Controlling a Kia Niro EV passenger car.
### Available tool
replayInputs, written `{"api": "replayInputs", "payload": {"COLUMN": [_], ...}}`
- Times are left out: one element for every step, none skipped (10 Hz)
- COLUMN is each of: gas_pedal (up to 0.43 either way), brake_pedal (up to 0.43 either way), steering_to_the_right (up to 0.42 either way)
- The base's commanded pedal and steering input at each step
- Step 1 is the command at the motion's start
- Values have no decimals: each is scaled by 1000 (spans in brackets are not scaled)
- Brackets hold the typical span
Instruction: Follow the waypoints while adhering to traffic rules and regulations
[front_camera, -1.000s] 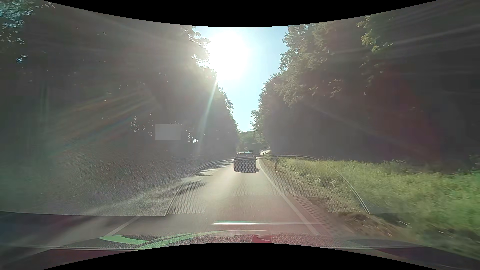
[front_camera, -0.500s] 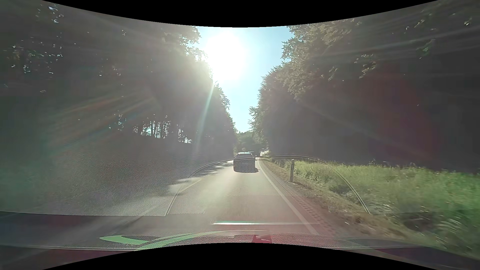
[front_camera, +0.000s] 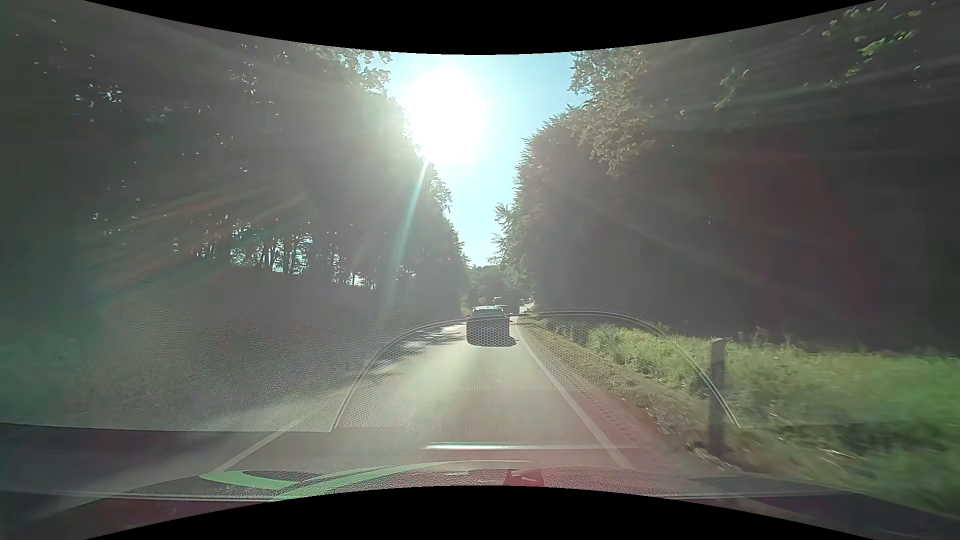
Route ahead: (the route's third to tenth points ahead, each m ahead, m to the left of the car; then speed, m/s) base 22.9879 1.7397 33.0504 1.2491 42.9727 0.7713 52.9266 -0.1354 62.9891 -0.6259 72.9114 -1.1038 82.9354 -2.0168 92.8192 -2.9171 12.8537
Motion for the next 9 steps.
{"api": "replayInputs", "payload": {"gas_pedal": [150,150,150,150,150,150,150,150,150], "brake_pedal": [0,0,0,0,0,0,0,0,0], "steering_to_the_right": [6,6,6,6,6,6,6,5,5]}}
